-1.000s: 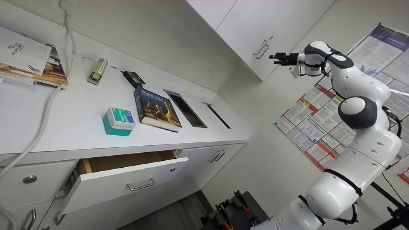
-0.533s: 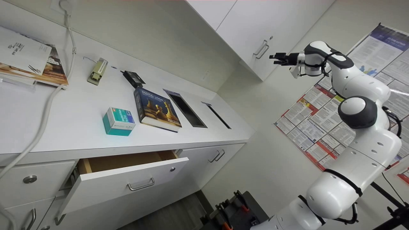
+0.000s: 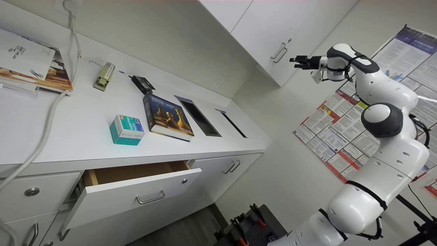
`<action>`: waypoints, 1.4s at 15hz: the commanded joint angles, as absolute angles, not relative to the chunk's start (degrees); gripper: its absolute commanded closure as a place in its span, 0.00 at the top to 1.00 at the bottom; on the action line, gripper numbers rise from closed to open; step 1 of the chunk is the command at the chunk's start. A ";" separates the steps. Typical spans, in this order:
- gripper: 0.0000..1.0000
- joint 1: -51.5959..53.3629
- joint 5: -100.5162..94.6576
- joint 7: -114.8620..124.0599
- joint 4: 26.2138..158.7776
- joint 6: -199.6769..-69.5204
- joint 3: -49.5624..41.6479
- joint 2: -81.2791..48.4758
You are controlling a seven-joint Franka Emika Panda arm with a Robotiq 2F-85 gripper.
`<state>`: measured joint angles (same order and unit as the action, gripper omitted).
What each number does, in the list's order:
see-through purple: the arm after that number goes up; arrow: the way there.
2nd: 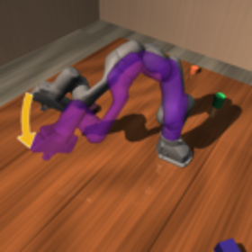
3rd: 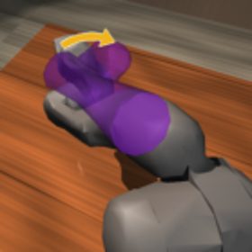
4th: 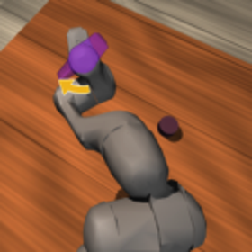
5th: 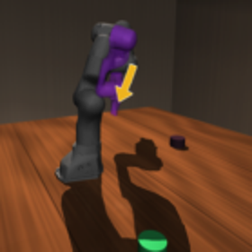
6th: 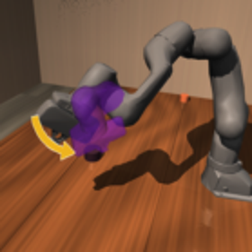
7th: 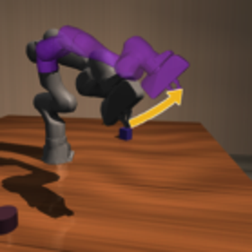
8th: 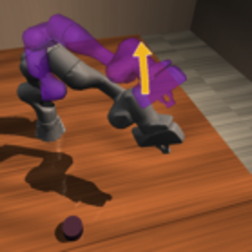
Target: Open the top right cabinet
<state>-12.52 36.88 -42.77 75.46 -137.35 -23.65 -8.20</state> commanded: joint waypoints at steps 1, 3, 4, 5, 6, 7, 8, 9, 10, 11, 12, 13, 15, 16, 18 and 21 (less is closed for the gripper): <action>1.00 -13.20 40.70 -43.73 73.00 -137.40 -23.30 -9.14; 1.00 -13.19 42.35 -43.56 71.98 -137.41 -23.25 -9.92; 1.00 -13.14 42.81 -43.29 71.60 -137.85 -23.30 -10.34; 1.00 -13.17 43.43 -43.39 71.11 -137.95 -23.29 -10.86; 1.00 -13.25 44.18 -43.52 70.58 -137.79 -23.24 -11.40; 1.00 -13.29 44.83 -43.53 70.00 -137.63 -23.21 -12.01; 1.00 -13.35 45.83 -43.98 69.39 -137.95 -23.06 -12.65; 1.00 -13.42 46.82 -44.29 68.67 -138.02 -22.94 -13.35; 1.00 -13.45 47.50 -44.30 67.83 -138.30 -22.91 -14.14; 1.00 -13.56 48.25 -44.32 66.83 -138.20 -22.88 -14.91; 1.00 -13.62 48.77 -44.23 65.88 -138.10 -22.91 -15.63; 1.00 -13.70 49.29 -44.18 65.00 -137.91 -22.94 -16.27; 1.00 -13.84 49.72 -43.84 63.17 -137.47 -23.05 -17.65; 1.00 -13.96 49.80 -43.70 62.30 -137.24 -23.08 -18.36; 1.00 -14.16 49.67 -43.37 60.83 -137.11 -23.18 -19.67; 1.00 -14.54 49.62 -43.05 59.12 -136.87 -23.19 -21.23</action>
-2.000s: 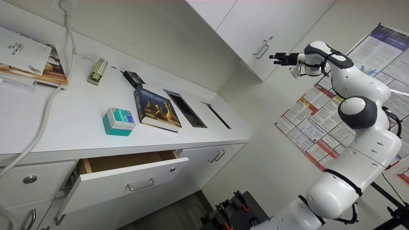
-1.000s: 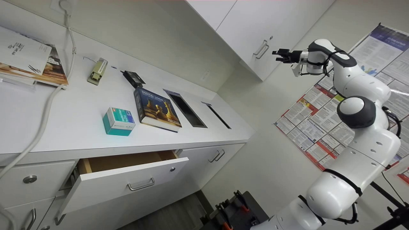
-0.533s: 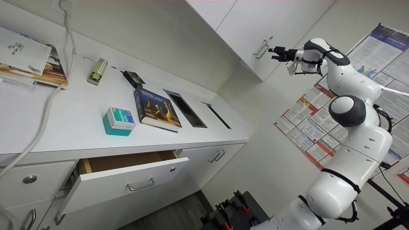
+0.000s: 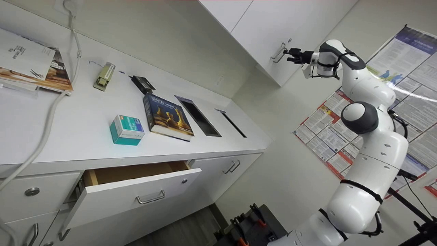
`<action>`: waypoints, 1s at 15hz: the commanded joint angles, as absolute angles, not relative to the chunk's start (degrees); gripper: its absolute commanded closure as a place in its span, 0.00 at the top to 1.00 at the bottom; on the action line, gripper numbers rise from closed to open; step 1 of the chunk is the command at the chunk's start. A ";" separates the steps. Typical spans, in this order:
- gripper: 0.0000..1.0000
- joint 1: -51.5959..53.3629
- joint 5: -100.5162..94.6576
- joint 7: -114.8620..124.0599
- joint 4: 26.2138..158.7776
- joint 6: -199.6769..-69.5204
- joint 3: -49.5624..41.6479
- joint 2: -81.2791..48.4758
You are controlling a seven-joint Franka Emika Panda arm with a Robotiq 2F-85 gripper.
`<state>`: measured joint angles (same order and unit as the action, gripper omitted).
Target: Open the top right cabinet
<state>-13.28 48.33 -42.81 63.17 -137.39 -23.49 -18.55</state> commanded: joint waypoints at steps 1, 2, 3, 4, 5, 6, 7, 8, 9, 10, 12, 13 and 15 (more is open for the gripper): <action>0.75 -14.63 49.72 -42.96 58.70 -137.13 -23.17 -21.64; 0.74 -14.83 49.84 -43.14 58.23 -137.02 -23.10 -21.99; 0.66 -14.97 49.90 -43.15 57.84 -137.02 -23.08 -22.27; 0.59 -15.09 49.89 -43.10 57.47 -136.99 -23.08 -22.52; 0.49 -15.20 49.89 -43.06 57.12 -136.93 -23.09 -22.74; 0.42 -15.30 49.90 -43.08 56.88 -136.90 -23.07 -22.87; 0.34 -15.38 49.84 -43.08 56.70 -136.82 -23.09 -22.83; 0.27 -15.50 49.83 -43.04 56.55 -136.69 -23.10 -22.75; 0.19 -15.60 49.91 -43.08 56.42 -136.66 -23.05 -22.73; 0.12 -15.69 49.95 -43.07 56.31 -136.67 -23.04 -22.69; 0.01 -15.73 50.13 -43.05 56.04 -136.54 -22.86 -22.80; 0.00 -15.77 50.22 -43.09 55.94 -136.63 -22.66 -22.86; 0.02 -15.86 50.30 -43.82 55.98 -136.55 -22.58 -22.85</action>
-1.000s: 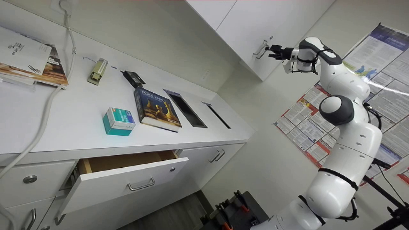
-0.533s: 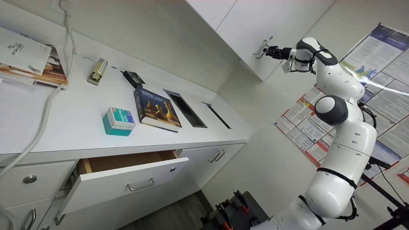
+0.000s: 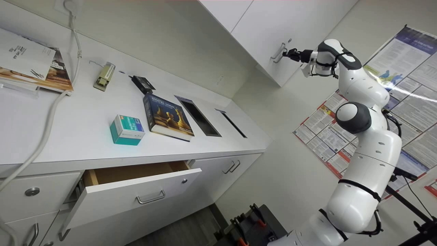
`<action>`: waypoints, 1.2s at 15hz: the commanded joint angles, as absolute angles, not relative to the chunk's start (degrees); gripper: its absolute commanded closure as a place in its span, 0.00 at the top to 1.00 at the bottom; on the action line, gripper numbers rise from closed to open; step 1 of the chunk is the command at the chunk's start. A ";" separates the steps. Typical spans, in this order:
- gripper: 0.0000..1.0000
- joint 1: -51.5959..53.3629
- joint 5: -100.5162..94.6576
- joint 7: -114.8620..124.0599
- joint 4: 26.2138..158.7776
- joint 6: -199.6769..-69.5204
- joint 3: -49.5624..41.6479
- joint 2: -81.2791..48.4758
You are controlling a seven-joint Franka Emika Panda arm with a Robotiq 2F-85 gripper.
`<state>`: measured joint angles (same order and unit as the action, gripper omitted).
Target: Open the top right cabinet
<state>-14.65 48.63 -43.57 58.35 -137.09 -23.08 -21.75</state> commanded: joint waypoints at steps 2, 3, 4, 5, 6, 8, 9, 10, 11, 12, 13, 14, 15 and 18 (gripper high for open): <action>0.02 -15.82 50.19 -43.62 55.99 -136.40 -22.65 -22.82; 0.02 -15.70 50.04 -43.61 56.42 -136.38 -22.71 -22.48; 0.02 -15.46 49.27 -42.89 56.87 -136.35 -23.12 -22.27; 0.02 -15.57 49.57 -43.24 57.56 -135.98 -23.02 -21.59; 0.02 -15.36 48.76 -42.75 58.61 -135.68 -23.49 -20.74; 0.02 -15.27 48.60 -43.56 61.01 -135.61 -23.78 -18.80; 0.02 -15.17 48.06 -43.47 62.41 -135.46 -24.22 -17.72; 0.02 -15.22 48.00 -43.54 63.72 -135.27 -24.49 -16.60; 0.02 -15.27 47.97 -43.77 64.85 -135.16 -24.65 -15.64; 0.02 -15.23 47.54 -43.66 66.27 -135.02 -25.04 -14.47; 0.02 -15.34 47.41 -43.80 67.57 -134.45 -25.19 -13.27; 0.02 -15.36 46.94 -43.96 68.94 -134.06 -25.42 -12.11; 0.02 -15.49 46.42 -44.26 70.43 -133.35 -25.70 -10.77; 0.02 -16.20 46.46 -47.63 74.55 -131.83 -26.59 -7.05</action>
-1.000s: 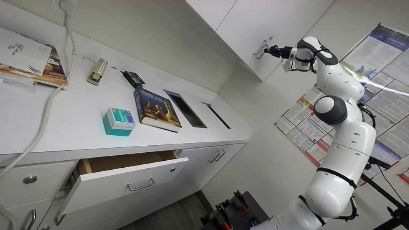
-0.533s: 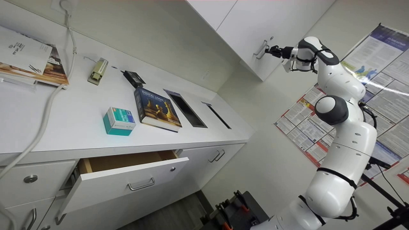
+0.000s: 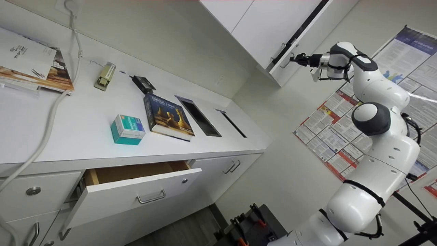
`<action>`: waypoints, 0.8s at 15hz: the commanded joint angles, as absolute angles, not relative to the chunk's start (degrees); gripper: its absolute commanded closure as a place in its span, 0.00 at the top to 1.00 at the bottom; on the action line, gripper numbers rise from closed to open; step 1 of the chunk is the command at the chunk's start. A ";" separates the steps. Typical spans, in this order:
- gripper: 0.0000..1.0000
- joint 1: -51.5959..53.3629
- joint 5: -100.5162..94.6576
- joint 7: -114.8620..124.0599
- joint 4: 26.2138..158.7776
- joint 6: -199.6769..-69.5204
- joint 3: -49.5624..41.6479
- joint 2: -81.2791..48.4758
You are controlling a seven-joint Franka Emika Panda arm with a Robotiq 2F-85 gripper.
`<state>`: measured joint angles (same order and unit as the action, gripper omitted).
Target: Open the top right cabinet
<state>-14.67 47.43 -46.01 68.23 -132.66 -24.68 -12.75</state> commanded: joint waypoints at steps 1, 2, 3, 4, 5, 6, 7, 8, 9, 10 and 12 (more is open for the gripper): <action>0.02 -16.55 47.31 -49.61 75.93 -131.85 -26.94 -5.84; 0.02 -16.90 47.81 -51.59 77.15 -131.01 -27.32 -4.69; 0.02 -17.53 48.95 -53.62 78.32 -130.18 -27.68 -3.63; 0.02 -18.00 49.79 -54.82 79.27 -129.45 -28.18 -2.81; 0.02 -18.67 51.34 -56.58 80.11 -128.19 -28.88 -2.12; 0.02 -19.28 52.48 -57.86 80.76 -126.75 -29.57 -1.51; 0.02 -20.05 53.97 -59.28 81.08 -125.05 -30.51 -1.29; 0.02 -23.27 55.04 -60.30 80.88 -123.12 -28.95 -1.28; 0.02 -24.34 56.51 -61.96 80.80 -120.69 -29.84 -1.31; 0.02 -25.61 57.75 -63.74 80.46 -118.16 -30.38 -1.44; 0.02 -29.00 60.52 -68.13 80.14 -112.76 -32.50 -1.21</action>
<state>-23.94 56.89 -64.41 80.55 -116.61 -29.87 -0.32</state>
